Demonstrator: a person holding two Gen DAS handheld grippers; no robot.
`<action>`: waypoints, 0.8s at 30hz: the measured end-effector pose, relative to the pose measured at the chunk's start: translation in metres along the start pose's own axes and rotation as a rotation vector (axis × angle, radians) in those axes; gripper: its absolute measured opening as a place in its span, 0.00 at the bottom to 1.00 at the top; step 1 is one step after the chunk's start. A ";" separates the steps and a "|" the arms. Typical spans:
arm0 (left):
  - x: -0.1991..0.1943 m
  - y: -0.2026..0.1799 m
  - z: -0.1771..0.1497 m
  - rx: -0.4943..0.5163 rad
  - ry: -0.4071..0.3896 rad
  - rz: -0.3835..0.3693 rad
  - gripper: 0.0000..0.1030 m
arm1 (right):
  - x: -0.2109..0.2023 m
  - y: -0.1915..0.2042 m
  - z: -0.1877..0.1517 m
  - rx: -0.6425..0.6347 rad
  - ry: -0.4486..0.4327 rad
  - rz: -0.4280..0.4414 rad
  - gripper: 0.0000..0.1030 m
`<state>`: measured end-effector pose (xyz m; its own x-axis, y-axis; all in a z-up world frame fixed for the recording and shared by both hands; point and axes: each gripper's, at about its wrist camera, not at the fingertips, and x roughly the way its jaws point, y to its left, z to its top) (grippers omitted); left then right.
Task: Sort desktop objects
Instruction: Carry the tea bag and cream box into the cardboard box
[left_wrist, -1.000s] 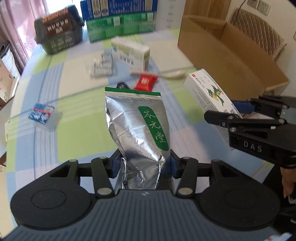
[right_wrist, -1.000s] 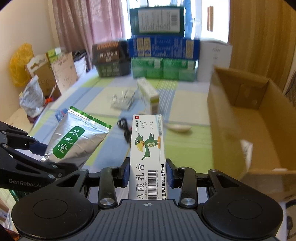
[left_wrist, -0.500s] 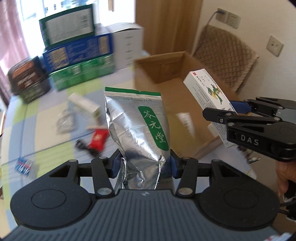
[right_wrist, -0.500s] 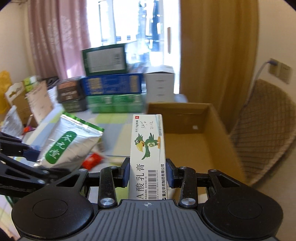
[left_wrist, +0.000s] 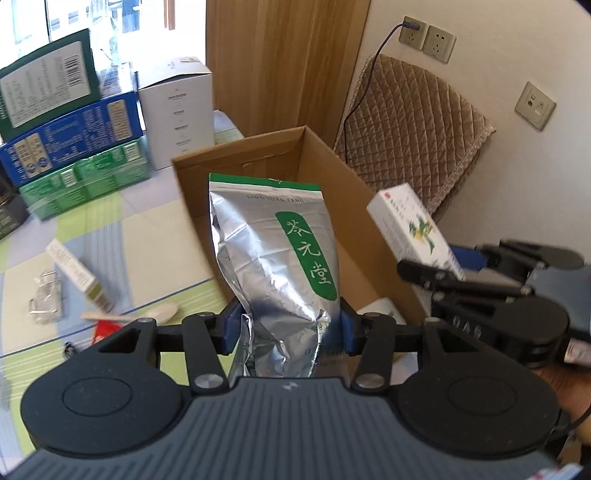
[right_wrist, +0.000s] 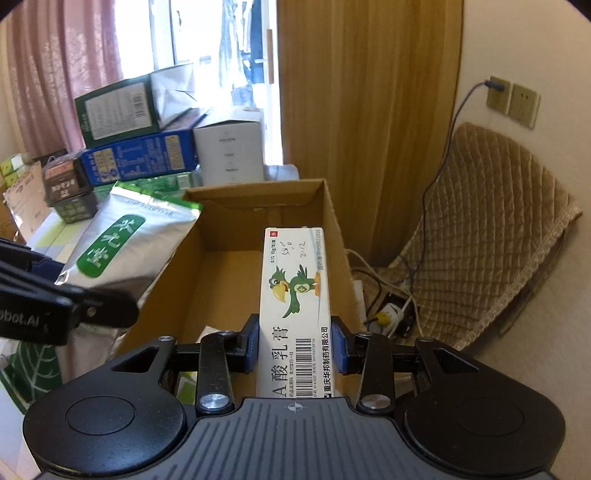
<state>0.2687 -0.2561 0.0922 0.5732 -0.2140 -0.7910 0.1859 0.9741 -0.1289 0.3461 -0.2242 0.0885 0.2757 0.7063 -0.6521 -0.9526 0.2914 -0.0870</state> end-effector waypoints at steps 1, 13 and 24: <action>0.005 -0.001 0.003 -0.006 0.000 -0.002 0.44 | 0.003 -0.002 0.000 0.000 0.003 -0.001 0.35; 0.048 0.002 0.016 -0.038 0.006 -0.006 0.44 | 0.037 -0.012 -0.001 -0.002 0.039 0.017 0.35; 0.050 0.007 0.015 -0.042 -0.010 0.010 0.43 | 0.048 -0.015 -0.004 -0.003 0.060 0.018 0.35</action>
<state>0.3111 -0.2609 0.0606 0.5826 -0.2044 -0.7867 0.1466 0.9784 -0.1456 0.3731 -0.1967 0.0555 0.2505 0.6715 -0.6974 -0.9577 0.2772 -0.0771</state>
